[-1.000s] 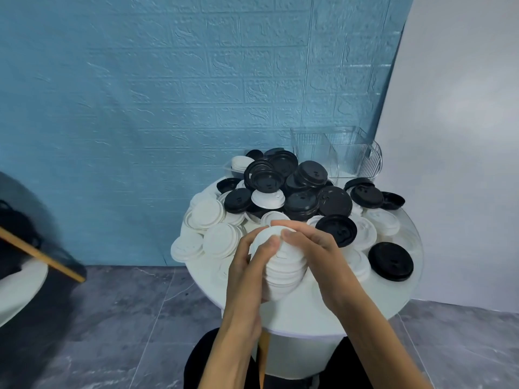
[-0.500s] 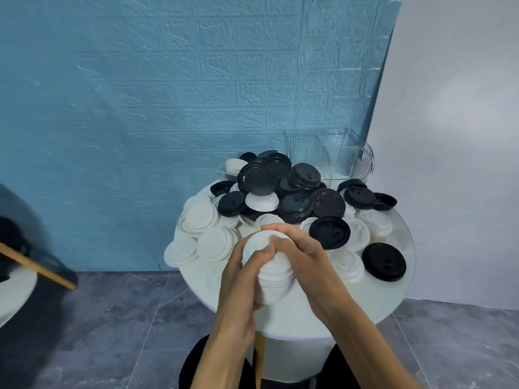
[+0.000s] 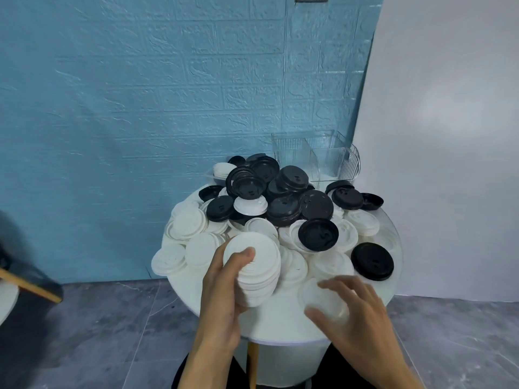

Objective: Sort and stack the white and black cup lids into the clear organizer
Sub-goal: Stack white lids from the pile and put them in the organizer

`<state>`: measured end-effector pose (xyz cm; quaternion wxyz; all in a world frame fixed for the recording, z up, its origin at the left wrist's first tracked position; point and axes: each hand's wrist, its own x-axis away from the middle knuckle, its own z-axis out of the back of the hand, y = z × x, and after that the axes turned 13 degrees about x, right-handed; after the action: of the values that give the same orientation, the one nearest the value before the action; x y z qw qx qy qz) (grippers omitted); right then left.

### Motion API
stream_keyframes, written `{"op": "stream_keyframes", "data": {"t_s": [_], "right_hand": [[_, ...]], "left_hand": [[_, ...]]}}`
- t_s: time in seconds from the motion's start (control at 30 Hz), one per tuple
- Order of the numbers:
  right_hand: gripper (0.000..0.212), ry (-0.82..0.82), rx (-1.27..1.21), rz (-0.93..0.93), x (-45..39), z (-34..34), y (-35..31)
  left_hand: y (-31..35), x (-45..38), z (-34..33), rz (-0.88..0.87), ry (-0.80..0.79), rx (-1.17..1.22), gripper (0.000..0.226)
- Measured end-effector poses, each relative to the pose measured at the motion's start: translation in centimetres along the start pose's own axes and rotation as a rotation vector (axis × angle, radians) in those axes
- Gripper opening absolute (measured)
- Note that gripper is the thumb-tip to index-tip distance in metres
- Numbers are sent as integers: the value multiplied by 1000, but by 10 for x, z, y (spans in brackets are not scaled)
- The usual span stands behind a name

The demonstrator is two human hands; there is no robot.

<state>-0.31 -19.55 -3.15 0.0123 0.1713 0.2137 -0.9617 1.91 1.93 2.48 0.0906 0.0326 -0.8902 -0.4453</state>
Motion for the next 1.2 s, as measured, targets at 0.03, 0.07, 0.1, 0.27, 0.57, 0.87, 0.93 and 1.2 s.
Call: {"op": "stream_keyframes", "data": {"t_s": [0.03, 0.07, 0.1, 0.27, 0.57, 0.87, 0.93, 1.2], "right_hand": [[45, -30, 19, -24, 4, -3, 1], [45, -56, 23, -44, 7, -7, 2], [45, -61, 13, -56, 9, -9, 1], [42, 1, -84, -70, 14, -14, -6], [44, 41, -559, -118, 5, 5, -8], [42, 87, -756, 153, -25, 36, -52], [35, 63, -678, 209, -31, 36, -62], [35, -80, -453, 325, -37, 32, -77]], "left_hand": [[-1, 0, -1, 1, -3, -3, 43], [-1, 1, -1, 1, -3, -5, 44], [-2, 1, -2, -1, -4, -5, 45], [-4, 2, -4, -14, -14, -15, 48], [-3, 5, -6, -15, -3, -39, 46], [-9, 13, -14, 14, -71, -92, 70], [-8, 14, -16, 16, -92, -97, 69], [-5, 17, -15, 41, -79, -102, 56]]}}
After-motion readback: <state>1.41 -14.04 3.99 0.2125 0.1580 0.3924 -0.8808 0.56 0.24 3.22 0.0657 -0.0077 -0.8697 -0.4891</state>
